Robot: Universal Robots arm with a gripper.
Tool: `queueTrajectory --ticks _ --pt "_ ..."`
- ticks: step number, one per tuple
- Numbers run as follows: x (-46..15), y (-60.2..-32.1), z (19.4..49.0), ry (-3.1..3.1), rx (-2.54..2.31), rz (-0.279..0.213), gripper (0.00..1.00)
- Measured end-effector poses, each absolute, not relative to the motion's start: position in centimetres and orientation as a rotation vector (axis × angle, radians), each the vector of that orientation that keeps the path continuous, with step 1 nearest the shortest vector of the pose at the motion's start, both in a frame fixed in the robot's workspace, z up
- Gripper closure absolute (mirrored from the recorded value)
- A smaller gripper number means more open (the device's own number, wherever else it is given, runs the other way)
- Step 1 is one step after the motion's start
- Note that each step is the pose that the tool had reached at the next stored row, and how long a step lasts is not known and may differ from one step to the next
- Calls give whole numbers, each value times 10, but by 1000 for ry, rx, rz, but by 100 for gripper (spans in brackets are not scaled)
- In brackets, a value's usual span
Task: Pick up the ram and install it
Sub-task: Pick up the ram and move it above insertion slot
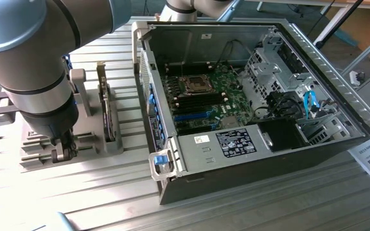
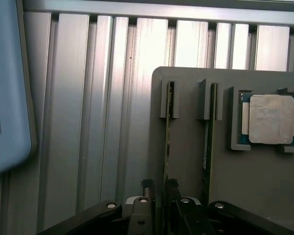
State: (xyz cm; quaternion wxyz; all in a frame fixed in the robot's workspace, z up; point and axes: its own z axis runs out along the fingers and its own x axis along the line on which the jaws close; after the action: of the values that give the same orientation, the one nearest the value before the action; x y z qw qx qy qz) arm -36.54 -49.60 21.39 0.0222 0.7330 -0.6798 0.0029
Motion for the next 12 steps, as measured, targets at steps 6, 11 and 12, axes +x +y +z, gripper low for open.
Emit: queueTrajectory --ticks 6,11,12 --pt "-364 -496 214 -2106 2271 9 76" --pt "-363 -496 214 -2106 2271 9 76" --pt "-363 -496 214 -2106 2271 9 76"
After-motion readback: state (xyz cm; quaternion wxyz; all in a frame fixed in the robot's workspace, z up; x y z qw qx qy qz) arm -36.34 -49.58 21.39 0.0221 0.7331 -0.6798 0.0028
